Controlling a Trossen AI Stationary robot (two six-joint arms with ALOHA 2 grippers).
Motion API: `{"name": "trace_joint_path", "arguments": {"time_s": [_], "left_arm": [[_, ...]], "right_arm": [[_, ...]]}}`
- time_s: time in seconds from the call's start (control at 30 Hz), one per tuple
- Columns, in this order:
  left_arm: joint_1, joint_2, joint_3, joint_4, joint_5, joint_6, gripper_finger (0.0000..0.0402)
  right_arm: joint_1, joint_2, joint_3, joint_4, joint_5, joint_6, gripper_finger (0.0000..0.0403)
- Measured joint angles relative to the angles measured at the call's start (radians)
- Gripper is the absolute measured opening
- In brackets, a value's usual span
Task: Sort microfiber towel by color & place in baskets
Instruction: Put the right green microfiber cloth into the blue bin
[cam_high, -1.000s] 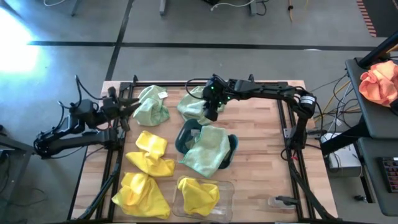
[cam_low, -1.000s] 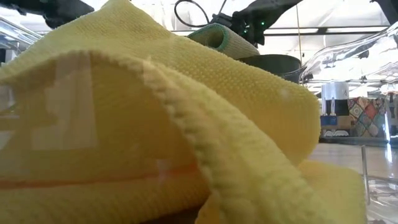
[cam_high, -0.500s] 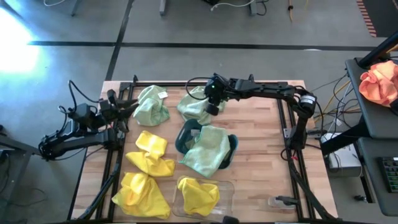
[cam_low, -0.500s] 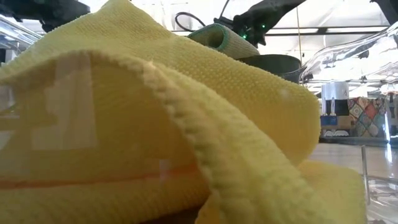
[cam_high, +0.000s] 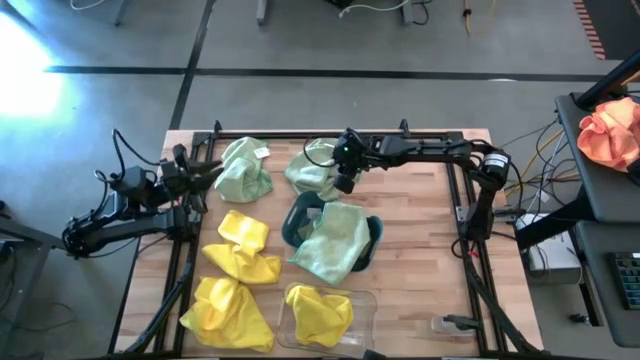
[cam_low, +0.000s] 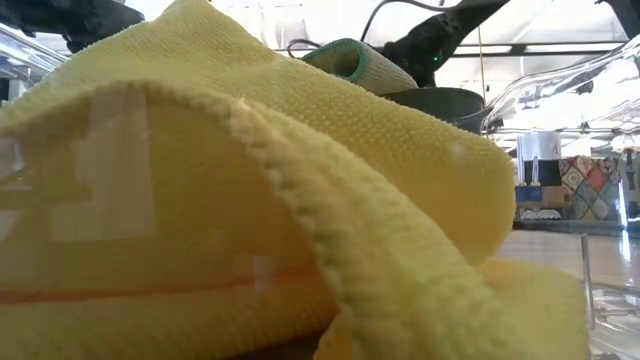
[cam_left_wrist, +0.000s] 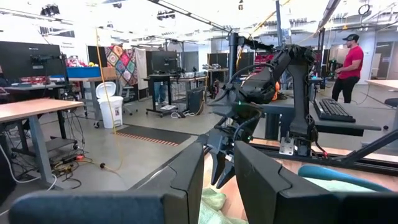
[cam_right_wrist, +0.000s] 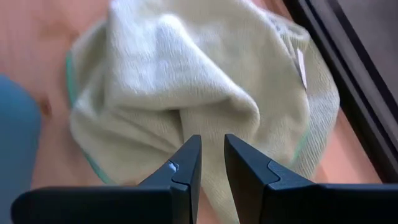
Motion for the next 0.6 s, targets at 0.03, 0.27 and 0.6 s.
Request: {"name": "trace_joint_path", "arguments": {"time_s": [0.03,0.27,0.6], "left_arm": [[0.000,0.000,0.000,0.000,0.000,0.000,0.0075],[0.000,0.000,0.000,0.000,0.000,-0.001,0.0075],[0.000,0.000,0.000,0.000,0.000,-0.004,0.0075]], "right_arm": [[0.001,-0.001,-0.004,0.019,-0.007,0.005,0.0063],[0.012,-0.009,-0.009,0.116,-0.053,-0.014,0.0064],[0.008,-0.009,-0.009,0.078,-0.123,0.057,0.0092]]}}
